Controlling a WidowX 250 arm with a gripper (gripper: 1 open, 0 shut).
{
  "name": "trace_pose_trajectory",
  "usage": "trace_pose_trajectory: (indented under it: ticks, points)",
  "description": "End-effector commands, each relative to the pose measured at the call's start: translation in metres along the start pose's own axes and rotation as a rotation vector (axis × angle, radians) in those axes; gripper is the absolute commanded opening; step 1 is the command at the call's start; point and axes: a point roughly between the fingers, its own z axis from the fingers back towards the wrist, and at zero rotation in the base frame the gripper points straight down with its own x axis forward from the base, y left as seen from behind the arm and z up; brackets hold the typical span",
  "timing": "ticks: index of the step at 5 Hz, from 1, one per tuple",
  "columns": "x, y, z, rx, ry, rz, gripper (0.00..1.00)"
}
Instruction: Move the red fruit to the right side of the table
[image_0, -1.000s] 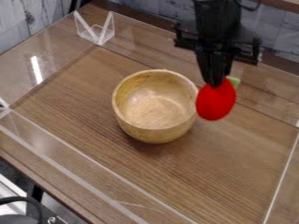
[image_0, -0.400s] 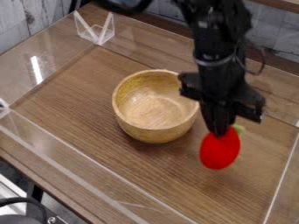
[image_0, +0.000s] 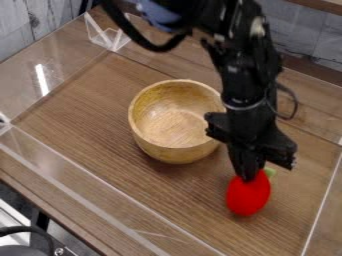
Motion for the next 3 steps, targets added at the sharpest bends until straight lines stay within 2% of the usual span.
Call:
trace_pose_trajectory:
  ticks: [1, 3]
  points:
    - [0.0026, -0.0028, -0.0032, -0.005, -0.007, -0.049, 1.00]
    - [0.0025, -0.0024, -0.0084, -0.004, 0.008, -0.073, 1.00]
